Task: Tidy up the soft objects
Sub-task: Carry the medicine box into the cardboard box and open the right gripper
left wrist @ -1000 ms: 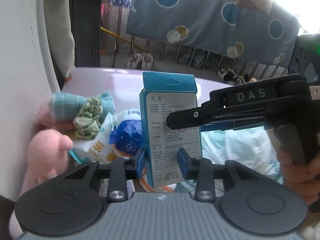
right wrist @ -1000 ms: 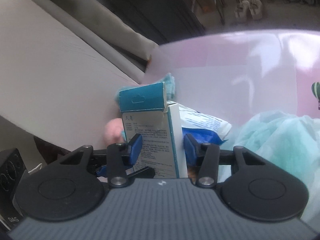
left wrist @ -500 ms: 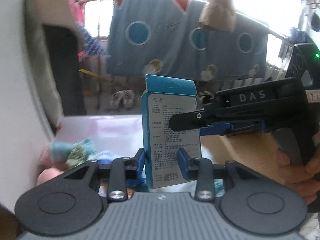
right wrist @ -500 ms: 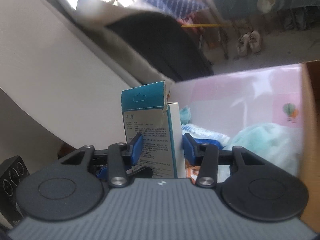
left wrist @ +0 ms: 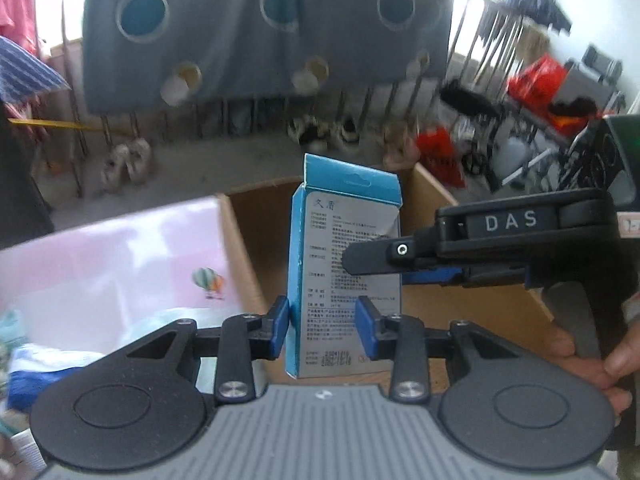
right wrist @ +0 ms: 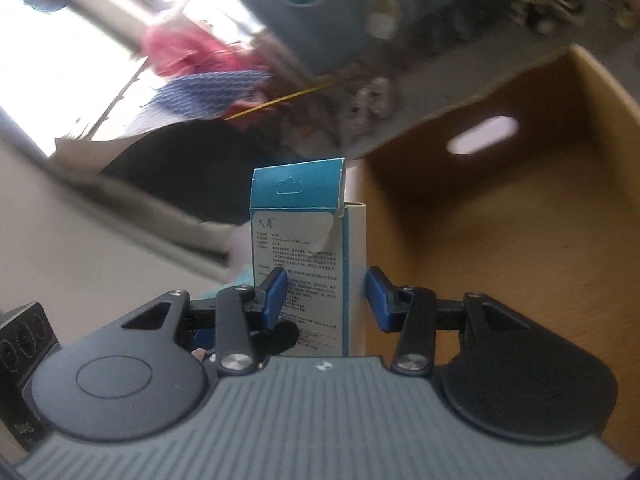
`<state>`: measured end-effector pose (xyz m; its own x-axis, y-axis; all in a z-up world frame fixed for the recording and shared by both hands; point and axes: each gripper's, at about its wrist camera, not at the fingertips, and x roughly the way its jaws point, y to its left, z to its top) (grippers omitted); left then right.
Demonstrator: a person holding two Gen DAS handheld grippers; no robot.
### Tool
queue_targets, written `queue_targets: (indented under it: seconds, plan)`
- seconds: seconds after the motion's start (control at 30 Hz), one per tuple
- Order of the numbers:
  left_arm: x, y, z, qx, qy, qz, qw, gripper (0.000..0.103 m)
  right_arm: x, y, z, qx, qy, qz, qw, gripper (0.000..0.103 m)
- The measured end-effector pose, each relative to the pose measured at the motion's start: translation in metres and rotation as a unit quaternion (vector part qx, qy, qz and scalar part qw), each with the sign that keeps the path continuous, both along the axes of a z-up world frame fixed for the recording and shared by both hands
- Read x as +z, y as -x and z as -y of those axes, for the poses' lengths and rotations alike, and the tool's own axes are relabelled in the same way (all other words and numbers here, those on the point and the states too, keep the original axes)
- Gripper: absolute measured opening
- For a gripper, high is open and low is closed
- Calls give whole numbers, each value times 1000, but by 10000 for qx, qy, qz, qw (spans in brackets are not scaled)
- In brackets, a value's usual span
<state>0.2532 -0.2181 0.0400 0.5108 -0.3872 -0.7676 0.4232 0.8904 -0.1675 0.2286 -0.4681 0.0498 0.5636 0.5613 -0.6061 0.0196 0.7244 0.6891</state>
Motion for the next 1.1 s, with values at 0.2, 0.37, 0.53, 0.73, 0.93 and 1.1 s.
queue_targets:
  seconds: [0.2,0.37,0.53,0.73,0.93,1.1]
  plan:
    - [-51,-61,41,21,-473,-544,9974,39,-70,-64,29,30,11,-553,9985,43]
    - [-74,-73,54,116,-719,-665,9951,46,-116,-105,21,66,59,-888,9960,44]
    - [-71,-63,51,50,-772,-506,9957,47,-143,-108,14,27,215,-1012,9946,44]
    - [-47,-53,41,-65,-784,-204,9967,53,-155,-113,9,-115,540,-1272,9903,42]
    - [-40,-50,27,-80,-887,-189,9958,53,-168,-134,-21,60,542,-1320,9897,33]
    - [-39,-53,16,37,-855,-188,9962,53,-166,-147,-44,18,609,-1180,9911,33]
